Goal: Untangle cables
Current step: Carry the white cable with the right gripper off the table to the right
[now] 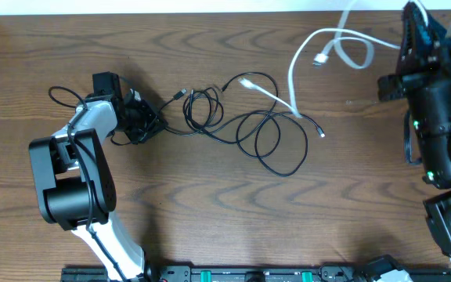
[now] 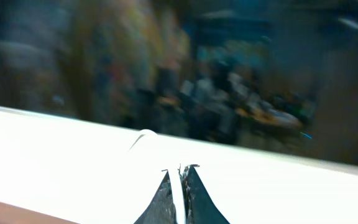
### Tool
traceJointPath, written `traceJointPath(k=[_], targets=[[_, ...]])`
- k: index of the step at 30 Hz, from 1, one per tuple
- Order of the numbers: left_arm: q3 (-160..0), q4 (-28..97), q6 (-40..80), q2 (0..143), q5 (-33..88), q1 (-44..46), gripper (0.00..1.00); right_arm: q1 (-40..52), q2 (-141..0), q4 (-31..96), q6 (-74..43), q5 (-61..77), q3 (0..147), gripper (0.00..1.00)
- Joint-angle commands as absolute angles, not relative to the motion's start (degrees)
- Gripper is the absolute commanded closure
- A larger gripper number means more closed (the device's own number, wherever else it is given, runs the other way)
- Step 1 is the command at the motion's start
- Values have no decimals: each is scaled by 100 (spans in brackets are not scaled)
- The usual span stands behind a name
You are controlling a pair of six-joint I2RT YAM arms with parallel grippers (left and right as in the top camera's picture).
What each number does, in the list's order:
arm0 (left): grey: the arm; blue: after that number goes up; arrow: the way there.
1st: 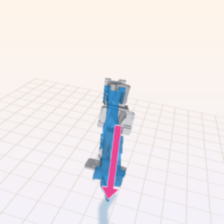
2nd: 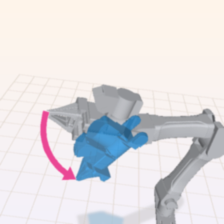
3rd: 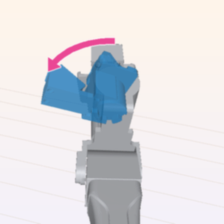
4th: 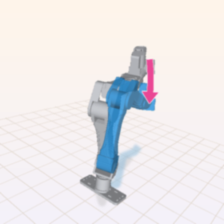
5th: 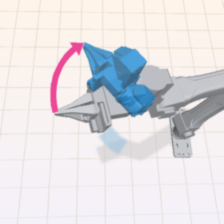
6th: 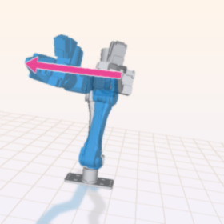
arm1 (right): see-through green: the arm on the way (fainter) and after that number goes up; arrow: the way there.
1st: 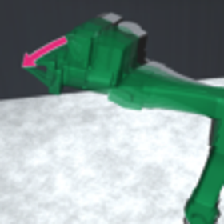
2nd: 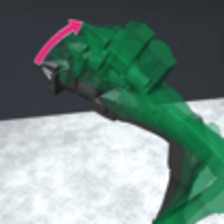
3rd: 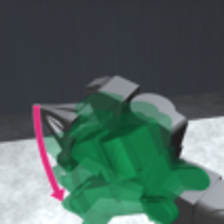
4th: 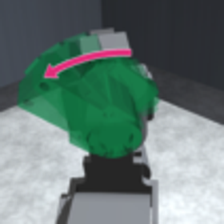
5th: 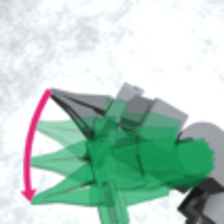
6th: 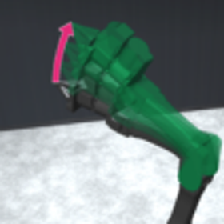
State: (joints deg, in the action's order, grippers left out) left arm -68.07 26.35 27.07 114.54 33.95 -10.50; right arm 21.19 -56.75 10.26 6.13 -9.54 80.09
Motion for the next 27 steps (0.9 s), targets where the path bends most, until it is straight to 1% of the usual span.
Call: traceJointPath(k=[1,10,16,22,27], targets=[[-6781,2696,2733,11533,2995,-1081,92,1721,-5922,1361,886,-2443,8055,99],[-6781,2696,2733,11533,2995,-1081,92,386,-6598,1612,886,-2515,8055,99],[-6781,2696,2733,11533,2995,-1081,92,-792,-7262,1719,858,-2495,8055,99],[-6781,2696,2733,11533,2995,-1081,92,-1645,-7972,2012,858,-2493,8055,99],[-6781,2698,2733,11533,2995,-1079,92,-2359,-8755,2344,469,-2495,8055,99]])
